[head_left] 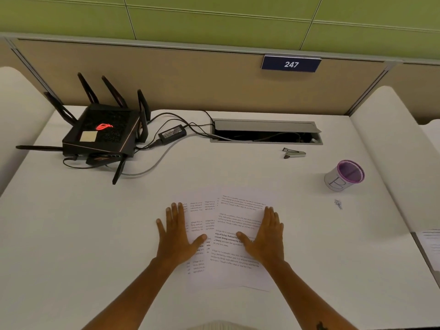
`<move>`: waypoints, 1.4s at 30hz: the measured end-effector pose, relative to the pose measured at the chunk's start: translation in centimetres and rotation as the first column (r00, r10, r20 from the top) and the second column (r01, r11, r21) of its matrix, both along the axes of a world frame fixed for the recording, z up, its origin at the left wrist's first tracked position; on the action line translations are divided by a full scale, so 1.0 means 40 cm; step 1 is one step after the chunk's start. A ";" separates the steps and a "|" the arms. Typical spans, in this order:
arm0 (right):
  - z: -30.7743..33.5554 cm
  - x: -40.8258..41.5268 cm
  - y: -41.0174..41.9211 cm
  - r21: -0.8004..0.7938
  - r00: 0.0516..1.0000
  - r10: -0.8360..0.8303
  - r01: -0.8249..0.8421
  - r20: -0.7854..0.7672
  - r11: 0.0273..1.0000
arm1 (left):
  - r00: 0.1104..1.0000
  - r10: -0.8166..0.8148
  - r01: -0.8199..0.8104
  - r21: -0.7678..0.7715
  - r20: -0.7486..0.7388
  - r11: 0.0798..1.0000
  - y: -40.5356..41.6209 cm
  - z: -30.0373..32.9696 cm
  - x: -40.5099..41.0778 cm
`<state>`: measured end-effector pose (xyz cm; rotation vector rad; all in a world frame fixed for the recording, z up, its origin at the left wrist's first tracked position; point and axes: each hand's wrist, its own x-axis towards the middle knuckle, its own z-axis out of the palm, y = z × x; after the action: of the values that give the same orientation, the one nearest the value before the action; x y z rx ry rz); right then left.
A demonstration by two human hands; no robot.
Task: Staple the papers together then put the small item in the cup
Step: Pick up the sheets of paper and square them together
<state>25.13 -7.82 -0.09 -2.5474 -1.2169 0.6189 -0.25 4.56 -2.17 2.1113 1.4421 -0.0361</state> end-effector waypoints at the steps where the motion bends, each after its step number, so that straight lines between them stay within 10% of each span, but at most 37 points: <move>1: 0.001 -0.008 0.004 -0.001 1.000 0.015 -0.015 0.000 1.000 | 1.000 -0.007 0.007 0.001 -0.002 1.000 -0.002 -0.002 0.005; 32: -0.016 -0.161 0.063 0.004 0.983 0.180 -0.180 -0.025 0.984 | 0.995 0.043 -0.041 -0.025 0.087 0.999 -0.009 0.003 0.038; 42: -0.015 -0.156 0.055 0.009 0.984 0.178 -0.178 -0.024 0.984 | 0.911 0.218 -0.162 -0.182 0.350 0.970 -0.047 0.084 0.065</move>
<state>18.89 -5.60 -0.68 -2.4354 -1.4464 0.6814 2.34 2.68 1.18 1.7337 1.3612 0.3042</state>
